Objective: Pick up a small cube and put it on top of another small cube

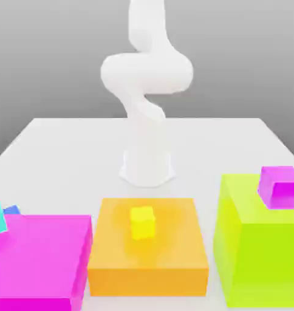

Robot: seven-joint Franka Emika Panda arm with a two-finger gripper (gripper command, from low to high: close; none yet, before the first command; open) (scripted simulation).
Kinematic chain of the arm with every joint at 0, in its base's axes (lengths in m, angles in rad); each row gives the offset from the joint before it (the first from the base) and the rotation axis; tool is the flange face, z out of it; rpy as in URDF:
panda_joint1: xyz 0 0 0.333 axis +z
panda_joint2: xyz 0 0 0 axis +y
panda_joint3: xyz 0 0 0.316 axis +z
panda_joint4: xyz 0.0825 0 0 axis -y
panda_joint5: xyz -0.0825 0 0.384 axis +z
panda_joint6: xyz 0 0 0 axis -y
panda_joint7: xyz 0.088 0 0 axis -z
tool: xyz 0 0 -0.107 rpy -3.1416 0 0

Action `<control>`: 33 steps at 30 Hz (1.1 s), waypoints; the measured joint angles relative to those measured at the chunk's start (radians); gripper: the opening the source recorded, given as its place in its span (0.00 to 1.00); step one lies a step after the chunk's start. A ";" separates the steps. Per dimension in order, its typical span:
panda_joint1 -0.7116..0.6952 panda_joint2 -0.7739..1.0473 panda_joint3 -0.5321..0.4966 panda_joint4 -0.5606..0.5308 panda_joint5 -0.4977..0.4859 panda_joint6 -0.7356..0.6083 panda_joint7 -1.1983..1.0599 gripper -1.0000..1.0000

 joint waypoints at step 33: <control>-0.689 0.910 -0.168 -0.298 0.091 0.472 1.356 0.50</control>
